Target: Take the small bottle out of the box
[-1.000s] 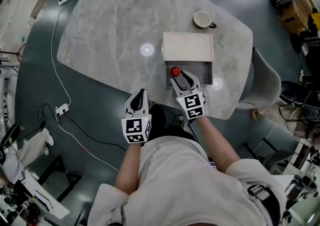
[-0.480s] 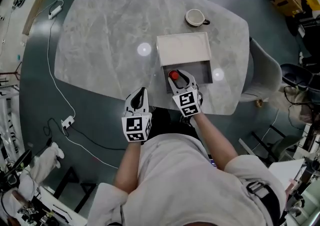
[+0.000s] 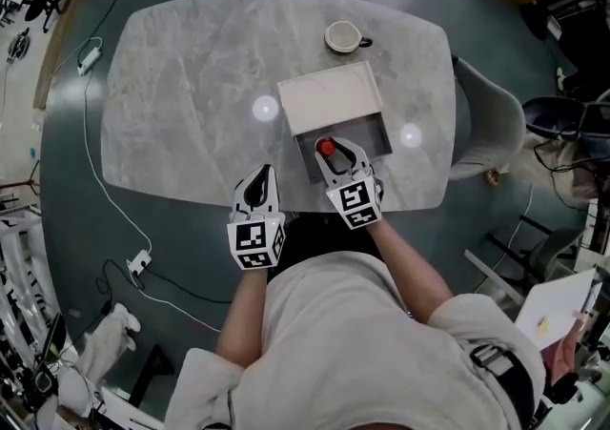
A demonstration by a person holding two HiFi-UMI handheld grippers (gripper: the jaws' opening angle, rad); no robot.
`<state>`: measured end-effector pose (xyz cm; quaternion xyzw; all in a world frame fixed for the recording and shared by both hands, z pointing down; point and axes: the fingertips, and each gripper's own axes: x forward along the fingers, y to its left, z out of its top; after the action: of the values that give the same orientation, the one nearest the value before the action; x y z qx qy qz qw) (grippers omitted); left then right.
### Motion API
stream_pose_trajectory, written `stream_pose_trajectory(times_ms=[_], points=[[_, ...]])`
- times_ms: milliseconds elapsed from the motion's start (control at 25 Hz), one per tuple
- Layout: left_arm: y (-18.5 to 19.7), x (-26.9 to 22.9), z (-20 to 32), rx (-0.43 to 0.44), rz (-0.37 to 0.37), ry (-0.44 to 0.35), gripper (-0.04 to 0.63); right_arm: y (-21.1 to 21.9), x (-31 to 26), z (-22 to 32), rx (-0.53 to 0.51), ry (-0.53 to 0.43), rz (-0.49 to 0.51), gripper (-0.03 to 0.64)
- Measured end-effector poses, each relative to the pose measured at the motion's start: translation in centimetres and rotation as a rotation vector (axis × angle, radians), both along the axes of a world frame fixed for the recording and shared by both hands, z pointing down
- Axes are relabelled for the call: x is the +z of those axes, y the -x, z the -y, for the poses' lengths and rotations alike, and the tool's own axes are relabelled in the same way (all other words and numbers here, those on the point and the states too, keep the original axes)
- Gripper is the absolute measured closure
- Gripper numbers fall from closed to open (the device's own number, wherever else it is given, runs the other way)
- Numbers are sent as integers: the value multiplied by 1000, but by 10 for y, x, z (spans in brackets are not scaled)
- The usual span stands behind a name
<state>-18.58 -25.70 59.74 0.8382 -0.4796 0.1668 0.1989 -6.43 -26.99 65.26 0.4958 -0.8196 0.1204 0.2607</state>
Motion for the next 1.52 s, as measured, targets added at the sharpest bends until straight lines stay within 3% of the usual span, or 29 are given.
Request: stream_pose_trajectory(times_ms=[320, 680, 1040, 1520], points=[[-40, -29, 16, 24, -34, -54, 574, -62, -62, 2, 126, -63, 50, 462], [-94, -77, 35, 56, -50, -152, 573, -113, -124, 10, 155, -154, 83, 462], [-126, -121, 46, 51, -72, -237, 574, -138, -173, 13, 153, -228, 114, 462], [-133, -176, 45, 11, -108, -356, 573, -149, -224, 13, 141, -345, 171, 462]])
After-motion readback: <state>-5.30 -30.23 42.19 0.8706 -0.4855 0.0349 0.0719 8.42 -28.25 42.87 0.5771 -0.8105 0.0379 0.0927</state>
